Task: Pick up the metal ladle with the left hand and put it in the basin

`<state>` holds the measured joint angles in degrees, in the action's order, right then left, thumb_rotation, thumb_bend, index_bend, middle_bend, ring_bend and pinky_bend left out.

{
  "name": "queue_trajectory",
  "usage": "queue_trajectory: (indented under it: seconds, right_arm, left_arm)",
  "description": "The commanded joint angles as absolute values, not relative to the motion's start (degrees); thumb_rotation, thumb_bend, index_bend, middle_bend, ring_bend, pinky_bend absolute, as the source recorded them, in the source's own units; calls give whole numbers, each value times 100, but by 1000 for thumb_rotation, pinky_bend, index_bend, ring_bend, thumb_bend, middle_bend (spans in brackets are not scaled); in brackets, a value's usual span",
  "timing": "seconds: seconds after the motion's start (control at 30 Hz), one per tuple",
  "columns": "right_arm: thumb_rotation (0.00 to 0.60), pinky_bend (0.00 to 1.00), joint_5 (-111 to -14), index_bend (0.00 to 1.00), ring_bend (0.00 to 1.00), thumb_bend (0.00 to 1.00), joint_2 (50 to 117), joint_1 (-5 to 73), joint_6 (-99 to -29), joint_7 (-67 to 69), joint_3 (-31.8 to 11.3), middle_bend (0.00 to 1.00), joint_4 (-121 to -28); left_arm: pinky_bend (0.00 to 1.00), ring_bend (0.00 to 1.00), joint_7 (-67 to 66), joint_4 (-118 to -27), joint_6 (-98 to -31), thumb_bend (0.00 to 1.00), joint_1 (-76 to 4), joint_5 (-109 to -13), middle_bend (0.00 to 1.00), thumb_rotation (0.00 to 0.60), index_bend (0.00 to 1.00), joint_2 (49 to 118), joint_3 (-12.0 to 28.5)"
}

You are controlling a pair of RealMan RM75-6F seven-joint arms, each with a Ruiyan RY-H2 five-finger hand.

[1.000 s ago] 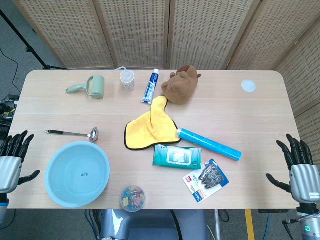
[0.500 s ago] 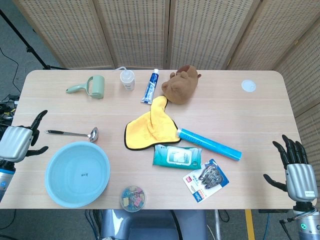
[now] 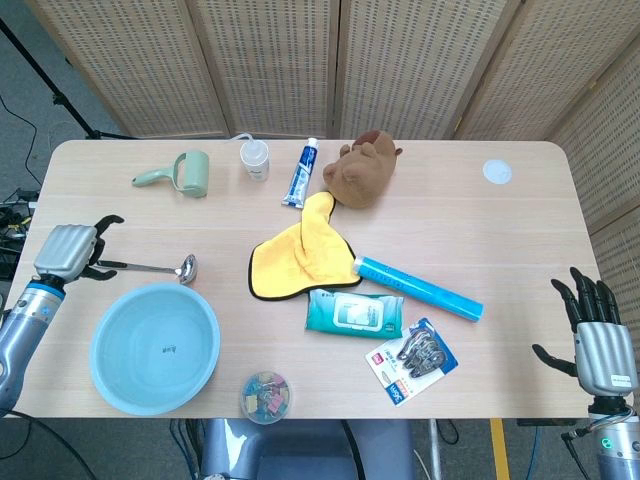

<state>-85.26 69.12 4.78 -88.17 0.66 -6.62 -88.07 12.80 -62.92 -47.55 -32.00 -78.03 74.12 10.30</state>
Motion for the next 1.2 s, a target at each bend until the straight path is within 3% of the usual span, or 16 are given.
queue_trajectory:
  seconds: [0.03, 0.47, 1.2]
  right_arm:
    - [600, 0, -8476, 113, 0, 0, 6938, 490, -8800, 45, -694, 0, -8776]
    - [600, 0, -8219, 113, 0, 0, 6983, 513, -8620, 8, -747, 0, -8643]
    - [600, 0, -8153, 113, 0, 0, 6987, 540, -8498, 1, -731, 0, -8672]
  left_arm:
    - [729, 762, 1234, -5703, -4173, 178, -3565, -7491, 896, 600, 297, 7854, 1044]
    - [729, 763, 1799, -3881, -3286, 251, -3691, -7128, 897, 600, 336, 8839, 907]
    - [729, 763, 3210, -2417, -3080, 313, -3758, -7782, 896, 600, 382, 9727, 513]
